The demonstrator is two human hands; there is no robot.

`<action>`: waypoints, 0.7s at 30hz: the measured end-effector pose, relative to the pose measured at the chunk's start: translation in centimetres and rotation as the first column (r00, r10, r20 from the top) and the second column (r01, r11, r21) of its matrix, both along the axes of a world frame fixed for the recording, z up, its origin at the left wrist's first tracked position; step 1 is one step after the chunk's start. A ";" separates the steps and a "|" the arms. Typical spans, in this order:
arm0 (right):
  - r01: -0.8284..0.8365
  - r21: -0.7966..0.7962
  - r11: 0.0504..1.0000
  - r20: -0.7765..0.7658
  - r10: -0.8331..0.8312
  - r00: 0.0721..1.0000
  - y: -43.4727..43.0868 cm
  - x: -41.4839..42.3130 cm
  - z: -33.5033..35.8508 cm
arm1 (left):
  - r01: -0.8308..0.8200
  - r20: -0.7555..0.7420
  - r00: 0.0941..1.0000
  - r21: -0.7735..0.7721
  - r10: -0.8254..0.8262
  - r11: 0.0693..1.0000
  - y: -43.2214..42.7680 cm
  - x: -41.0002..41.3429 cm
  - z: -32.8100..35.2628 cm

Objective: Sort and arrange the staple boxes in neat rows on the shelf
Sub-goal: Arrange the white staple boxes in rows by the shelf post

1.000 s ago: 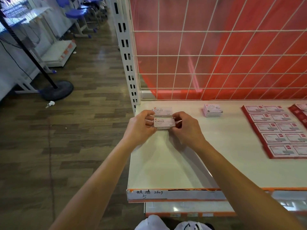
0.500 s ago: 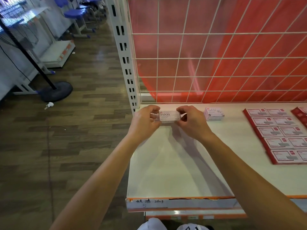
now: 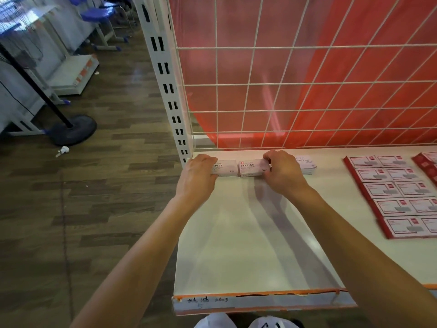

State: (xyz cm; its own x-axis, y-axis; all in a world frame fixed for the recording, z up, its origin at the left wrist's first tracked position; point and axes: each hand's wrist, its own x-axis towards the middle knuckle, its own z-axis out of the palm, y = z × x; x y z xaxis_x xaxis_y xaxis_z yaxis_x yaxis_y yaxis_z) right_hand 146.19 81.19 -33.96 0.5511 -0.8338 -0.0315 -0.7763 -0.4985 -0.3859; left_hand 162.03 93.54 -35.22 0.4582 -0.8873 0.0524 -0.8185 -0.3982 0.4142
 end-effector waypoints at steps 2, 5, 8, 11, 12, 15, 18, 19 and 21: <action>-0.007 0.015 1.000 -0.005 0.007 1.000 0.0 0.3 -0.3 | -0.014 -0.009 1.000 -0.004 0.014 1.000 0.2 0.1 0.3; -0.008 0.046 0.999 0.002 0.008 1.000 0.2 1.0 -0.2 | -0.033 -0.002 0.999 -0.006 0.033 0.999 0.5 0.3 0.6; -0.004 0.094 0.996 -0.001 0.004 1.000 0.3 1.5 0.1 | -0.092 -0.014 0.996 -0.004 0.091 0.996 0.8 0.3 0.8; -0.030 0.152 0.988 0.015 0.028 1.000 0.5 1.7 0.4 | -0.131 -0.001 0.991 0.002 0.131 0.991 1.0 0.3 0.9; -0.039 0.161 0.986 0.021 0.036 0.999 0.6 1.7 0.4 | -0.133 0.001 0.991 0.001 0.133 0.991 1.0 0.3 0.9; -0.033 0.163 0.986 0.023 0.030 0.999 0.6 1.8 0.6 | -0.135 -0.018 0.991 -0.005 0.135 0.991 1.1 0.3 1.0; -0.019 0.140 0.990 0.017 0.017 1.000 0.6 1.9 0.4 | -0.133 -0.024 0.991 -0.018 0.132 0.991 1.3 0.4 0.9; -0.018 0.140 0.990 0.023 0.015 1.000 0.7 1.9 0.3 | -0.132 -0.029 0.991 -0.026 0.131 0.991 1.3 0.4 0.9; -0.018 0.143 0.990 0.042 0.012 0.999 0.8 1.9 0.1 | -0.131 -0.042 0.991 -0.041 0.130 0.990 1.3 0.4 0.8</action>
State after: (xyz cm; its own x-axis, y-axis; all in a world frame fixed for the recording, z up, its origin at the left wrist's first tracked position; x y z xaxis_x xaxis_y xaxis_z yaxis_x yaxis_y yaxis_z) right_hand 148.09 81.96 -33.84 0.5670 -0.8138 -0.1274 -0.7512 -0.4475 -0.4853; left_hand 162.47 94.88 -34.38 0.5724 -0.8170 0.0696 -0.7435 -0.4814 0.4642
